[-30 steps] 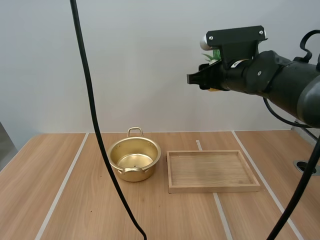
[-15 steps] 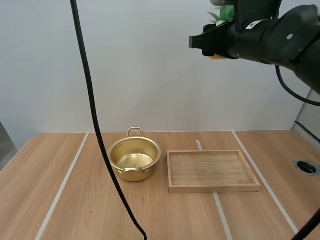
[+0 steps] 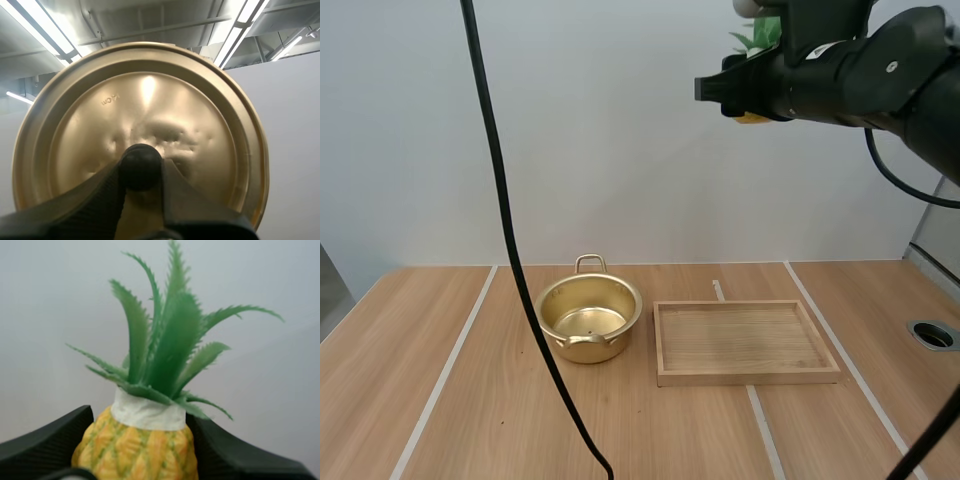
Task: Open the pot, put the pineapple inside, and close it
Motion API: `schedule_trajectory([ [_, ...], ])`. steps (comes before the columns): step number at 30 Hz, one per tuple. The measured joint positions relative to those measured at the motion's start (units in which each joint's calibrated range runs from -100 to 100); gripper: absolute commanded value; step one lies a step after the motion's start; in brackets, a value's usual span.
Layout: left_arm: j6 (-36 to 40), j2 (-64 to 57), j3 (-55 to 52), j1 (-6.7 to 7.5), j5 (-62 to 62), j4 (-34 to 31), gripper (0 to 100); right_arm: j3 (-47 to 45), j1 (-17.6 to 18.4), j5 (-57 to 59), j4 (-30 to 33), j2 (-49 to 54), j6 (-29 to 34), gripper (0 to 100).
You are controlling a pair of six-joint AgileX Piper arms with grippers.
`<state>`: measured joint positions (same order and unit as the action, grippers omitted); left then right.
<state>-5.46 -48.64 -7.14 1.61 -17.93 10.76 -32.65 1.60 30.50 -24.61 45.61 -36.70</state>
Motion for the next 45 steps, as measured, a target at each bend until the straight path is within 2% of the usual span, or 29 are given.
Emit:
schedule_trajectory([
  [3, 0.0, 0.0, 0.0, 0.0, 0.0, 0.0, 0, 0.0, 0.0, 0.4, -3.7, -3.5, -3.9, 0],
  [12, 0.0, 0.0, 0.0, 0.0, 0.0, 0.0, 0, 0.0, 0.1, 2.7, -23.0, -11.3, -21.5, 0],
  [17, 0.0, 0.0, 0.0, 0.0, 0.0, 0.0, 0, 0.0, 1.7, 5.6, -29.0, -15.6, -27.4, 0],
  [23, 0.0, 0.0, 0.0, 0.0, 0.0, 0.0, 0, 0.0, 5.1, 6.2, -31.0, -19.8, -32.6, 0],
  [32, 0.0, 0.0, 0.0, 0.0, 0.0, 0.0, 0, 0.0, 8.6, 8.1, -31.5, -27.6, -33.9, 0],
  [40, 0.0, 0.0, 0.0, 0.0, 0.0, 0.0, 0, 0.0, 9.7, 13.7, -37.0, -34.5, -38.9, 0],
  [45, 0.0, 0.0, 0.0, 0.0, 0.0, 0.0, 0, 0.0, 9.7, 18.3, -38.2, -38.8, -41.4, 0],
])
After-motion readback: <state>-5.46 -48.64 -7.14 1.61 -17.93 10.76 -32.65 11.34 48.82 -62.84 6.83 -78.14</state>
